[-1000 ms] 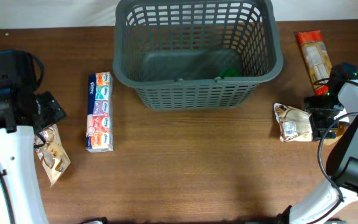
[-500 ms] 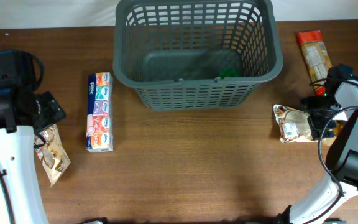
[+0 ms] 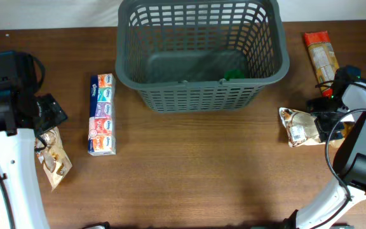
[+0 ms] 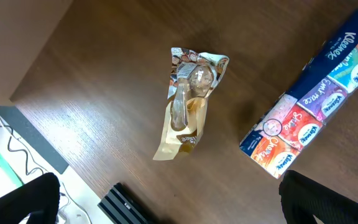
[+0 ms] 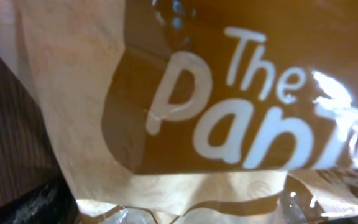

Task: Pack container
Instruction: 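Lower the right gripper onto the clear PanTree bread bag and grasp, then lift the bread bag with the right gripper over the basket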

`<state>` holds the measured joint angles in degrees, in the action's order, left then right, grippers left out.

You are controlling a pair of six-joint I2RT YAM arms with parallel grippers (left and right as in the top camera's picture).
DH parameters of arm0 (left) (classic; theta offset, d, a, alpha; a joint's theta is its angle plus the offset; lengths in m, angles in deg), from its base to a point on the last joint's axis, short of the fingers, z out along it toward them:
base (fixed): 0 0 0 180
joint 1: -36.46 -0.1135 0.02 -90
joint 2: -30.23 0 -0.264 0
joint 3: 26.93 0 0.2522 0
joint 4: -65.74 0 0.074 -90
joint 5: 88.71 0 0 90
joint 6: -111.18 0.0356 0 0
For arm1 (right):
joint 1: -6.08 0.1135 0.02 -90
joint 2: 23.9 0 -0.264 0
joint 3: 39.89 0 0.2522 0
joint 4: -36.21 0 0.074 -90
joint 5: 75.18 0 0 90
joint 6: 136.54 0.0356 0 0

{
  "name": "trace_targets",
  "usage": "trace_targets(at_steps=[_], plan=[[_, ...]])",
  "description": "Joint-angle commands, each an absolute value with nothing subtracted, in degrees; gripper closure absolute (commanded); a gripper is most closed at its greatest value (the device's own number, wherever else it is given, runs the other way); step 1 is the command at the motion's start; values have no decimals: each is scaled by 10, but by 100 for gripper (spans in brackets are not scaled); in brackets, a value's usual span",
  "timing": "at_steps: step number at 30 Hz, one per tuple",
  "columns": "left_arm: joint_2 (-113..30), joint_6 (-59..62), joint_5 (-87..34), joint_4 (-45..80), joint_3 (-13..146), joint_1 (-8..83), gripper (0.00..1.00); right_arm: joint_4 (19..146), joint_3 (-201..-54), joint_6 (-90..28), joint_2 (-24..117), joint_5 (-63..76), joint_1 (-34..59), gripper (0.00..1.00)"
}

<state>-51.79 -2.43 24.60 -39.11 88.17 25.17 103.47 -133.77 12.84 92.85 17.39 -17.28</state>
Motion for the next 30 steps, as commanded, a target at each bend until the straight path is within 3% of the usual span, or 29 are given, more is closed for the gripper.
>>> trace_targets(at_steps=[1, 18, 19, 23, 26, 29, 30], plan=[[-519, -26, 244, -392, 881, 249, 0, 1010, -1310, 107, 940, 181, -171, 1], [-519, -26, 244, -392, 881, 249, 0, 988, -1277, 107, 940, 168, -171, 0], [-519, -26, 244, -392, 881, 249, 0, 991, -1277, 107, 940, 168, -171, 5], [-519, -26, 244, -392, 881, 249, 0, 994, -1277, 107, 940, 167, -172, 44], [-519, -26, 244, -392, 881, 249, 0, 994, -1277, 107, 940, 161, -172, 62], [-519, -26, 244, -392, 881, 249, 0, 994, -1277, 107, 940, 150, -172, 95], [-519, -26, 244, -392, 881, 249, 0, 994, -1277, 107, 940, 149, -172, 96]])
